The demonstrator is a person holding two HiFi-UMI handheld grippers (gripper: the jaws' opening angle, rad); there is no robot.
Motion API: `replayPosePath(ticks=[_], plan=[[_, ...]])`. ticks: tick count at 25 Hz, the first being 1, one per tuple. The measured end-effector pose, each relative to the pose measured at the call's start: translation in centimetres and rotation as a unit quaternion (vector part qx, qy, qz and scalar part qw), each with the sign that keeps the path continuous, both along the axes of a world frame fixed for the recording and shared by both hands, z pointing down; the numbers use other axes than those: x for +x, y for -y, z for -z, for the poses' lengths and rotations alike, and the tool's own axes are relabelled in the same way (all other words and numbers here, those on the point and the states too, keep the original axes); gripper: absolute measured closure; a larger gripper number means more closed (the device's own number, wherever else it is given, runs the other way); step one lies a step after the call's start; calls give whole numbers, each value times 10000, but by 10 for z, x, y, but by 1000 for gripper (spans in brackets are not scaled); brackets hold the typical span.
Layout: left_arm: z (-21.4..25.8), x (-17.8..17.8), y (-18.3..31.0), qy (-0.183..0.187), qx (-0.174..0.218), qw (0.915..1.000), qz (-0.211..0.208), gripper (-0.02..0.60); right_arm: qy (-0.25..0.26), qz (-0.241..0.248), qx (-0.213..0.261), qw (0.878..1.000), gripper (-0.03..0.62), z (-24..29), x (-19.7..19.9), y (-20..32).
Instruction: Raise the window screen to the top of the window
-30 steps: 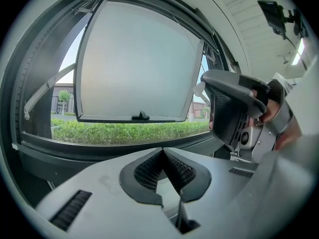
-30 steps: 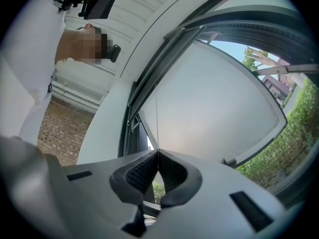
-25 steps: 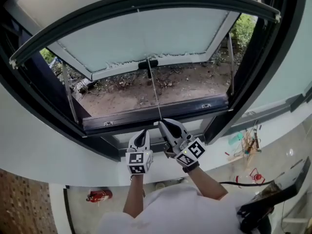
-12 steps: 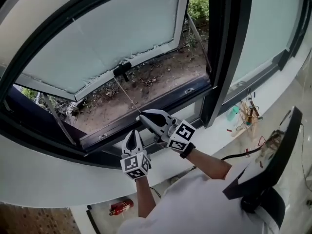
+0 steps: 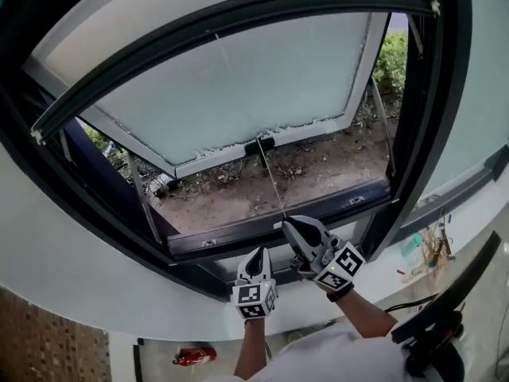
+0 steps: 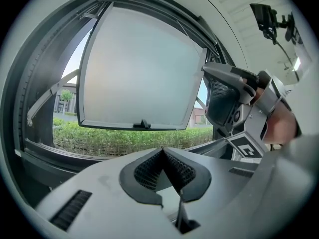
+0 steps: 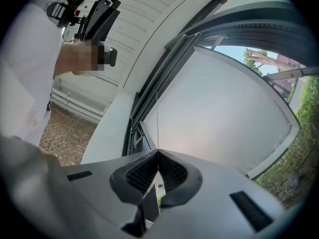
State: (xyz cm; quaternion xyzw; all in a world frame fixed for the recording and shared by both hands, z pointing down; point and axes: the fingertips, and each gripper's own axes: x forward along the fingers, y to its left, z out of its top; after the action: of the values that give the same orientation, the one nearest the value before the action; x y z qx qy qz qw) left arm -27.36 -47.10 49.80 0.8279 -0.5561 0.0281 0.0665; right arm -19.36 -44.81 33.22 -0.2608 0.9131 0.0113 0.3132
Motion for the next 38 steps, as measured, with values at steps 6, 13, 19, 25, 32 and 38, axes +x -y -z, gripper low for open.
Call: replayPosePath(ticks=[6, 13, 19, 25, 32, 38], plan=[[1, 3, 2, 20, 17, 10000, -74, 580, 154, 80, 47, 9998, 592, 12, 3, -2], [-6, 12, 4, 83, -28, 9998, -172, 578, 300, 257, 94, 9992, 592, 27, 9, -12], [-9, 13, 8, 89, 26, 9998, -172, 578, 826, 727, 126, 9938, 592, 49, 21, -23], [-7, 13, 6, 122, -47, 9998, -172, 578, 1207, 1092, 487, 9855, 592, 104, 31, -52], [-6, 12, 6, 134, -18, 9998, -165, 578, 1461, 1145, 769, 9796, 592, 135, 38, -68], [-9, 19, 2, 96, -87, 9997, -190, 578, 132, 513, -238, 9983, 592, 51, 13, -31]])
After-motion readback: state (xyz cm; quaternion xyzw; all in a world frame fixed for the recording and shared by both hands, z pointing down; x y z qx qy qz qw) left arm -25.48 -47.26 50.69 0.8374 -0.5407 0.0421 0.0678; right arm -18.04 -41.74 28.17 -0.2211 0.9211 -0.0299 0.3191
